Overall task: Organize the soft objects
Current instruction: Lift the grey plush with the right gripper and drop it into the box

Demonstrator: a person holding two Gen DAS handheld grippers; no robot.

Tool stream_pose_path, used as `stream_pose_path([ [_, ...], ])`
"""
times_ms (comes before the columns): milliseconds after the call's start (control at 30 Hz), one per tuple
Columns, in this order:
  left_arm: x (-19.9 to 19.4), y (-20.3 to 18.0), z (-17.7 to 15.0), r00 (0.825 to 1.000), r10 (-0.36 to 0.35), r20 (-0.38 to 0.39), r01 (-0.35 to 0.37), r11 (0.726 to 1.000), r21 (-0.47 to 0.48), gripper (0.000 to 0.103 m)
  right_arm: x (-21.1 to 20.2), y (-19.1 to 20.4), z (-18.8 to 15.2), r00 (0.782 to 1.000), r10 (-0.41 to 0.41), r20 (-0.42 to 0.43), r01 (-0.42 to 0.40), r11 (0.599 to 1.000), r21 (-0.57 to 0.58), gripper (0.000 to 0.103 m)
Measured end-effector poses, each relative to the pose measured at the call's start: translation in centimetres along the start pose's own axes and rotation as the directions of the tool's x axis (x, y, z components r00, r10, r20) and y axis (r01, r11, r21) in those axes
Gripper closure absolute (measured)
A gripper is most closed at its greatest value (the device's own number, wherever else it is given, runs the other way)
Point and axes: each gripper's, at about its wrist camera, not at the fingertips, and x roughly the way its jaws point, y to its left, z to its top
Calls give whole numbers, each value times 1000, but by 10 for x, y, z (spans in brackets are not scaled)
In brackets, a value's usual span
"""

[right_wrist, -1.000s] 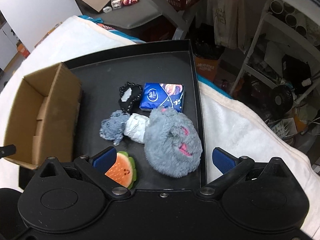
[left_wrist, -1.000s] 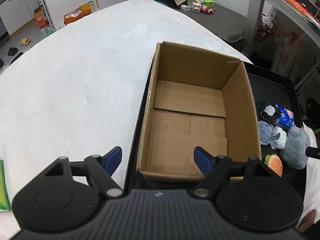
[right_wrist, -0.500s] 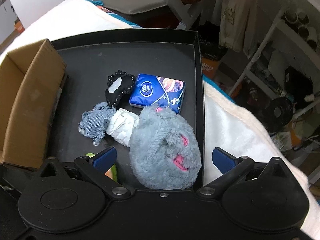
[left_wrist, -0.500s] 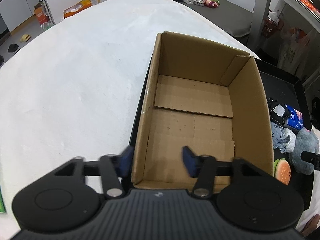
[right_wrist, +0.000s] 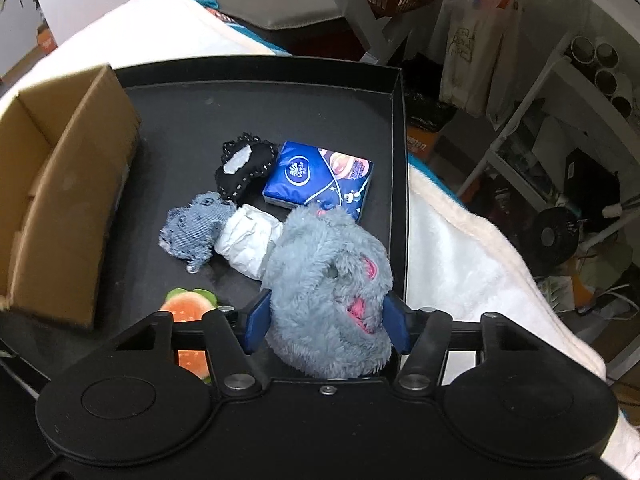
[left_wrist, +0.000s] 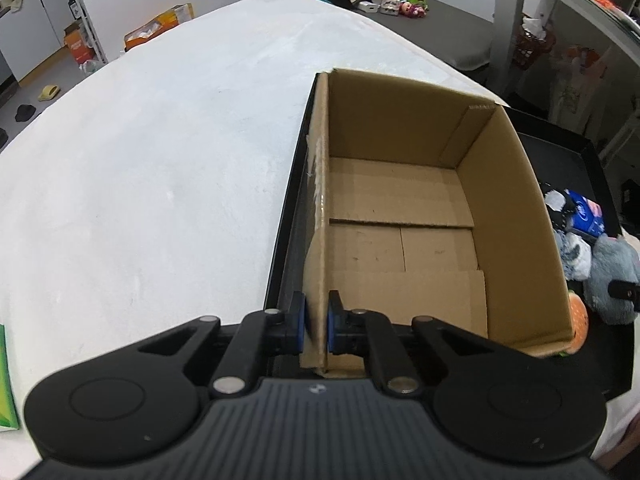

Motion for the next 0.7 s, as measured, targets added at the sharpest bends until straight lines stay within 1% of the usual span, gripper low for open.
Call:
stream_pose_path([
  [100,-4,2,-1,1000,-18,2,18,1000,6,94,-10,2,1,999,-24,26,24,1000,-8,47],
  [200,-4,7,-1,1000,-28,-3,28,1000,2,93,-19,6,1,999,-18,48,19,1000,-18,47],
  [333,-4,12,-2,999,-41,7,41,999,-20,93,-32,14,1,997,-20,77,24,998,-52,47],
  [433,-1,14,0,999,-48,-1,48,998,-30,93,-41,22,4,994,-31,101,40,996,-84,47],
  [567,0,15,0,999,-43,-4,43,999,-17,93,-49,34,8,991,-52,121,68,988,-135,47],
  [700,0,18,-2,999,-54,0,54,998,-31,93,-57,43,14,988,-59,140,83,982,-172,47],
])
